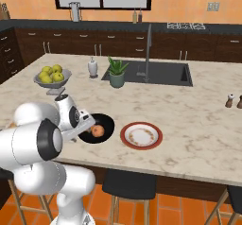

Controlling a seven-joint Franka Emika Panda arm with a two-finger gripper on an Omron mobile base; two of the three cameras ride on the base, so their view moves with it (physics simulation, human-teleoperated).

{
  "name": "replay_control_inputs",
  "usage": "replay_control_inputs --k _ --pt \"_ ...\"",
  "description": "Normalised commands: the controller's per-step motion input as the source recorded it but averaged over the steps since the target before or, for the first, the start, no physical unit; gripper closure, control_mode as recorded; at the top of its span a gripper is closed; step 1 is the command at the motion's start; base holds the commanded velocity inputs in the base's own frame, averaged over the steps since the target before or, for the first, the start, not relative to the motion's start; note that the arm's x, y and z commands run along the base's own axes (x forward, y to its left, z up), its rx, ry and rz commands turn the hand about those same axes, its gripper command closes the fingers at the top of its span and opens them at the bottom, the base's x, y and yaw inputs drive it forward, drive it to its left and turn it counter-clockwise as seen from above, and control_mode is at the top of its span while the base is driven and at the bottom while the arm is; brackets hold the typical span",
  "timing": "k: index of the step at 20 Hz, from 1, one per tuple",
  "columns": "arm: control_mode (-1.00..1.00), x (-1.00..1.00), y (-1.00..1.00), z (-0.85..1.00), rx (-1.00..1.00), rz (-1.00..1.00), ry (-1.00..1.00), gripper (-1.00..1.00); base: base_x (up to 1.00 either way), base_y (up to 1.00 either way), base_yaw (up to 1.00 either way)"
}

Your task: Pick the chicken drumstick and onion from their plates and place them in the bowl. Then put the bowl in the fridge.

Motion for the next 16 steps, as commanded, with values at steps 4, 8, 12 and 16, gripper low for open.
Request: replay_control_inputs --k 4,8,12,16 --pt "-1.00 0.00 0.00 -0.25 0.00 0.04 0.00 -1.00 0.00 0.00 0.00" --pt "-1.00 0.00 0.00 -0.17 0.00 0.03 0.00 -1.00 0.00 0.00 0.00" --pt "-1.00 0.00 0.00 -0.07 0.00 0.03 0.00 1.00 0.00 0.00 0.00" --pt "-1.00 0.00 0.00 0.00 0.00 0.08 0.00 1.00 0.00 0.00 0.00"
